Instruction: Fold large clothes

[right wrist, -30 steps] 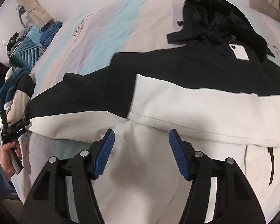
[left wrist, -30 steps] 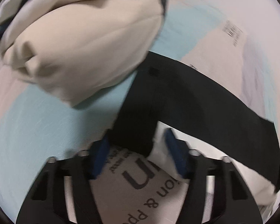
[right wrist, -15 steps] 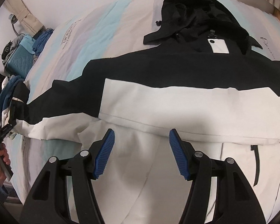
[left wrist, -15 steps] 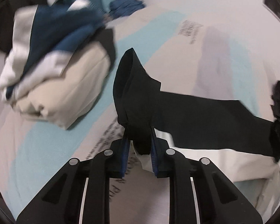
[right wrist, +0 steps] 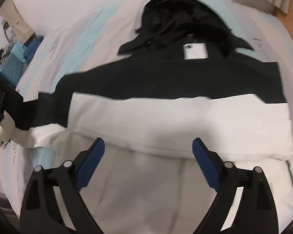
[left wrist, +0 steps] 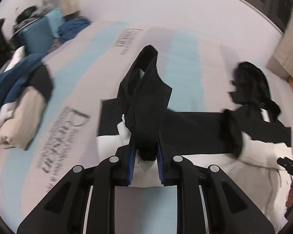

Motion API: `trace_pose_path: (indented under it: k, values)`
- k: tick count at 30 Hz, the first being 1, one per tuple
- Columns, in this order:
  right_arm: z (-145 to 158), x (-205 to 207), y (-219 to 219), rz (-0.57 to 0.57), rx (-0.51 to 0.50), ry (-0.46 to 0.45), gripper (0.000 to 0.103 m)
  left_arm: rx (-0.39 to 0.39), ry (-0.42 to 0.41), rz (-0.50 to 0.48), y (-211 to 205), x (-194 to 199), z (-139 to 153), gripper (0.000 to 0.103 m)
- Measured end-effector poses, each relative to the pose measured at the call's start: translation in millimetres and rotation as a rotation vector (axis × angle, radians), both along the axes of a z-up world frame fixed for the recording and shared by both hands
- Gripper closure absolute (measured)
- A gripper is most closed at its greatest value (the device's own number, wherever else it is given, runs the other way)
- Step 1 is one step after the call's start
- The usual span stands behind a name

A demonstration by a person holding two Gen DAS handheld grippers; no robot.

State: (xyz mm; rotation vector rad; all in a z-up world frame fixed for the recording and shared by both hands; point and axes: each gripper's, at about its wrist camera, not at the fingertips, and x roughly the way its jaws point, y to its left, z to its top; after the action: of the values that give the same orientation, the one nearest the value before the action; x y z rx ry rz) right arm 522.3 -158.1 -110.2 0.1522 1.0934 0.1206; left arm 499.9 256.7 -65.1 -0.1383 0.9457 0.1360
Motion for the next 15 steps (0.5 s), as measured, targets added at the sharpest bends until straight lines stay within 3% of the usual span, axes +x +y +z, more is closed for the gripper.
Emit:
trace_pose_path:
  k: [4, 15]
  values:
    - [9.7, -6.8, -38.5, -0.030, -0.037, -0.041, 0.008, -0.001, 0.001, -0.090, -66.5, 7.6, 4.3, 0.085]
    - [39.9, -37.7, -149.6, -0.063, -0.063, -0.097, 0.008, -0.013, -0.022, -0.250, -236.4, 13.1, 24.1, 0.085]
